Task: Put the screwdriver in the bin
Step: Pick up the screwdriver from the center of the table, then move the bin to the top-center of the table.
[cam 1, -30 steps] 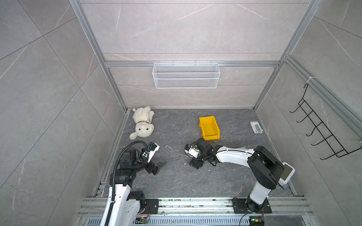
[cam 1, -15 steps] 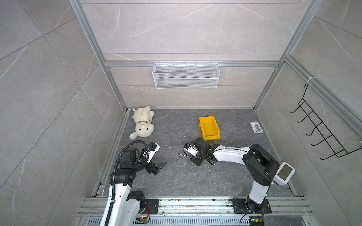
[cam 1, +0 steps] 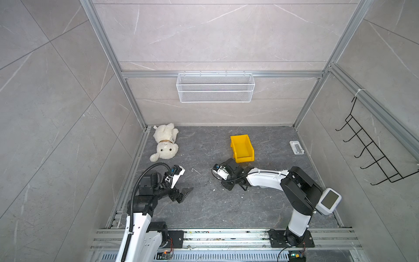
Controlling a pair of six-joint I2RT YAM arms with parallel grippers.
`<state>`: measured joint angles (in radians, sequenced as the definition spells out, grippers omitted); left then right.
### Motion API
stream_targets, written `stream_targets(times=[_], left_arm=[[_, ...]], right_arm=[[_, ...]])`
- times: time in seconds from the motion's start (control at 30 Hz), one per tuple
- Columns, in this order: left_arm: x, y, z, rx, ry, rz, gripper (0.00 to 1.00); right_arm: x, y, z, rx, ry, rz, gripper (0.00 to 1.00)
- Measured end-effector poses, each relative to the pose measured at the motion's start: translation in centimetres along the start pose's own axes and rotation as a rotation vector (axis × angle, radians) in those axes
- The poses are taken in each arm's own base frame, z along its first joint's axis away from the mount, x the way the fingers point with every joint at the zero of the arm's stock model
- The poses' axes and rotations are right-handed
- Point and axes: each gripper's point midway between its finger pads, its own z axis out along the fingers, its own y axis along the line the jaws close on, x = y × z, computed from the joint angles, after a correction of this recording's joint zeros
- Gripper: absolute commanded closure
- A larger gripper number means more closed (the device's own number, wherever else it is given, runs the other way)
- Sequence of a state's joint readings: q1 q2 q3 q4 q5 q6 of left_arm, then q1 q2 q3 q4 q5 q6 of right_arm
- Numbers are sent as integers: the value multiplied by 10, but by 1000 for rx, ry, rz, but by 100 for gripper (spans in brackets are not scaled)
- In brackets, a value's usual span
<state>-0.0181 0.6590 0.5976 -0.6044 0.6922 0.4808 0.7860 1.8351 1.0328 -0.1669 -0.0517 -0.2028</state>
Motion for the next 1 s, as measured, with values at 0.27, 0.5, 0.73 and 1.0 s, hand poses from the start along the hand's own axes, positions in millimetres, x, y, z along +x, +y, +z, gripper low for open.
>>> stream_targets(times=[0.27, 0.5, 0.73, 1.0], left_arm=[[0, -1, 1, 12, 2, -7, 0], [-7, -2, 3, 32, -4, 0, 0], [-42, -18, 8, 75, -45, 104, 0], [-71, -45, 46, 142, -61, 223, 0]], right_arm=[[0, -1, 0, 5, -3, 1, 98], [-17, -8, -25, 48, -86, 36, 98], [-51, -27, -73, 126, -232, 90, 97], [-74, -61, -119, 214, -333, 179, 97]])
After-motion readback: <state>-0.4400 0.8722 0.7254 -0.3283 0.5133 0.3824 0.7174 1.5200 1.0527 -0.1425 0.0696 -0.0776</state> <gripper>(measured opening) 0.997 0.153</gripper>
